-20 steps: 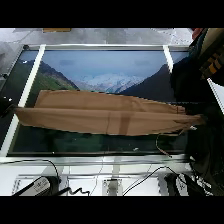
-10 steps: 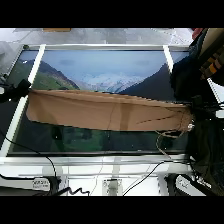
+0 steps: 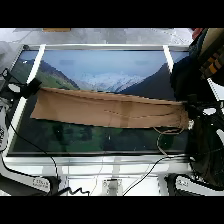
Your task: Fold the clothes and pants, and hang the long-sleeved shirts on hangers.
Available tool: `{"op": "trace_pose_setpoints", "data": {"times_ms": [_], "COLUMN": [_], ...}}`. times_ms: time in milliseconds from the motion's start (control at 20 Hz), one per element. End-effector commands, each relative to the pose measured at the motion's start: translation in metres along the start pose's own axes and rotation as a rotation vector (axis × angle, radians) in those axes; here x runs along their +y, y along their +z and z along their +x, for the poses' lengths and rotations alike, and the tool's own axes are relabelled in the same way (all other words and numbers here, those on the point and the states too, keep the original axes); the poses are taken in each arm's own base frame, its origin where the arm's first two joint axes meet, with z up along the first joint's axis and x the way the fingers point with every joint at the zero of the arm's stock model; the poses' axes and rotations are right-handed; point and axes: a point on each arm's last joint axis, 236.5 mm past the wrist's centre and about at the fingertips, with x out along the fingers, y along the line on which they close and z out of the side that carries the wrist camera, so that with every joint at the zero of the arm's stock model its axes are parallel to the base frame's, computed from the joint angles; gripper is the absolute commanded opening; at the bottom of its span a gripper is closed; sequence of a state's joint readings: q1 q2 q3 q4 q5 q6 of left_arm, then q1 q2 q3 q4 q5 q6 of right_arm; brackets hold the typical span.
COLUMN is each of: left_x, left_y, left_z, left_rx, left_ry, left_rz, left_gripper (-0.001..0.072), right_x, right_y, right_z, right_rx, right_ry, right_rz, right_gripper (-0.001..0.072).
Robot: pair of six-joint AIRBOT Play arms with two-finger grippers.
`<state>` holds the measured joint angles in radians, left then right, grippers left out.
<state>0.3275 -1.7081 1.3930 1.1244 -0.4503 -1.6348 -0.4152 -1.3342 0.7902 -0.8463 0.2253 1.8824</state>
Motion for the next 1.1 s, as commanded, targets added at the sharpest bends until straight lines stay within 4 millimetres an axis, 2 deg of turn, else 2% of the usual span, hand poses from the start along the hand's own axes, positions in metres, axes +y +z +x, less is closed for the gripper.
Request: {"op": "trace_pose_setpoints", "data": {"times_ms": [0,50,150,250,300,350,400,500,600,700,750,800,850,1050], "left_x": [-0.004,-0.006,-0.009,0.006,0.021,0.042,0.067,0.105,0.125,0.129,0.133,0.138,0.14,0.122], "left_y": [-0.005,-0.006,-0.005,-0.01,-0.018,-0.031,-0.046,-0.078,-0.098,-0.098,-0.097,-0.1,-0.104,-0.121], "left_z": [0.006,0.002,-0.012,-0.03,-0.04,-0.053,-0.068,-0.096,-0.118,-0.125,-0.127,-0.13,-0.13,-0.103], "left_rx": [0.003,0.016,0.039,0.1,0.162,0.245,0.343,0.525,0.613,0.552,0.509,0.476,0.453,0.41], "left_ry": [-0.005,-0.007,-0.009,0.046,0.086,0.139,0.201,0.27,0.283,0.254,0.251,0.259,0.258,0.144], "left_rz": [0.002,0.004,0.019,0.094,0.113,0.129,0.136,0.068,-0.038,-0.116,-0.141,-0.174,-0.21,-0.295], "left_gripper": [0.0703,0.0712,0.0709,0.0686,0.0616,0.0511,0.0505,0.0508,0.051,0.0513,0.0547,0.0615,0.0719,0.0717], "right_x": [0.005,0.005,0.007,0.014,0.017,0.021,0.025,0.03,0.03,0.027,0.027,0.027,0.026,0.026], "right_y": [0.005,0.006,0.006,0.008,0.009,0.011,0.012,0.014,0.012,0.01,0.009,0.01,0.01,0.01], "right_z": [0.005,0.004,0.0,-0.006,-0.009,-0.012,-0.016,-0.021,-0.023,-0.022,-0.022,-0.022,-0.022,-0.022], "right_rx": [-0.052,-0.054,-0.048,-0.056,-0.061,-0.069,-0.074,-0.084,-0.075,-0.066,-0.064,-0.065,-0.065,-0.064], "right_ry": [0.014,0.011,0.011,0.024,0.031,0.04,0.048,0.055,0.051,0.043,0.041,0.038,0.037,0.038], "right_rz": [-0.073,-0.137,-0.21,-0.265,-0.277,-0.302,-0.334,-0.408,-0.464,-0.49,-0.499,-0.508,-0.51,-0.51], "right_gripper": [0.072,0.0695,0.0693,0.0693,0.0693,0.0693,0.0693,0.0692,0.0693,0.0692,0.0692,0.0692,0.0692,0.0691]}}
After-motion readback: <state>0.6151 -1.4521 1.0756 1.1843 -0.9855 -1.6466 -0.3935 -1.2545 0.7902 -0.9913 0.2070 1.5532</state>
